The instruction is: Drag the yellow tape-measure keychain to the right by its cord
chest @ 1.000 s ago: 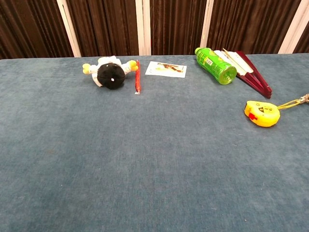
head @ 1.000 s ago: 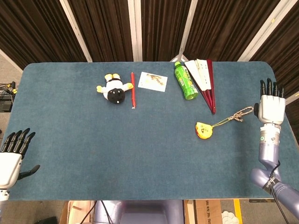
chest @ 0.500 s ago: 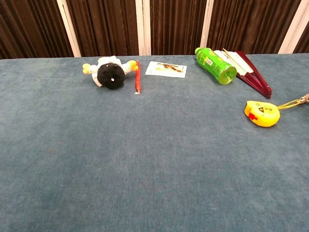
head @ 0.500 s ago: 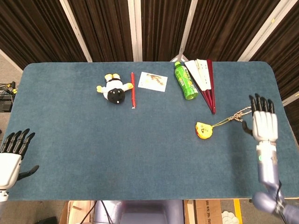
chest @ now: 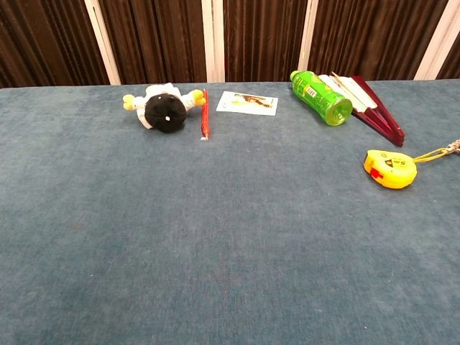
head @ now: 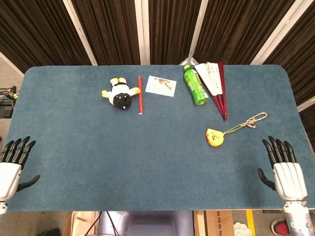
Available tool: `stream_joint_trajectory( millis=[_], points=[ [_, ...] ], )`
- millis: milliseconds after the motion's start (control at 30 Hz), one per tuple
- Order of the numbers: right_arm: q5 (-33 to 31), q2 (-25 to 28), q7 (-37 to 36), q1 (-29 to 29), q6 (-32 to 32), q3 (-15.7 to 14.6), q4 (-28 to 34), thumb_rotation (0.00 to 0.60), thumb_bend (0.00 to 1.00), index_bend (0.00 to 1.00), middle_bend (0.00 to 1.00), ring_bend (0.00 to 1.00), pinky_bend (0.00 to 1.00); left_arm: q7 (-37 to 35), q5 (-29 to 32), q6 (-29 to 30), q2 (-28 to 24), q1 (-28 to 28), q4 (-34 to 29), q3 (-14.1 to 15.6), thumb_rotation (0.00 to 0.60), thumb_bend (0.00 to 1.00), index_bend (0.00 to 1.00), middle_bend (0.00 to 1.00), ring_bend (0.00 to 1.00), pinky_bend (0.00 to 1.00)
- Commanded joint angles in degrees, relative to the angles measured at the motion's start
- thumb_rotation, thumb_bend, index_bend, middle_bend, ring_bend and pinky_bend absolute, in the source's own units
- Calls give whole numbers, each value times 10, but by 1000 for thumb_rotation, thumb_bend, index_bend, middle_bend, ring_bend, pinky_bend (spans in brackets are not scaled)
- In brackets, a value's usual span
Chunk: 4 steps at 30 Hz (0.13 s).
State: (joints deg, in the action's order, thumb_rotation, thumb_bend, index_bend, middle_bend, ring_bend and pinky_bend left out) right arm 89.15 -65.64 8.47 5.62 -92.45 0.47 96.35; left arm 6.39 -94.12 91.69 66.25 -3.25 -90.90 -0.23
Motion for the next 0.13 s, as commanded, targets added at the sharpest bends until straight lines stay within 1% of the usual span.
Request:
stream_joint_trajectory(
  millis=[33, 133],
  points=[
    [7, -3, 0, -20, -18, -7, -20, 600, 361, 0, 0, 0, 15, -4, 5, 0, -1, 2, -1, -1, 600, 0, 0, 0, 0, 0],
    [3, -1, -8, -28, -23, -5, -26, 600, 361, 0, 0, 0, 15, -7, 10, -3, -2, 1, -1, -2, 600, 0, 0, 0, 0, 0]
  ],
)
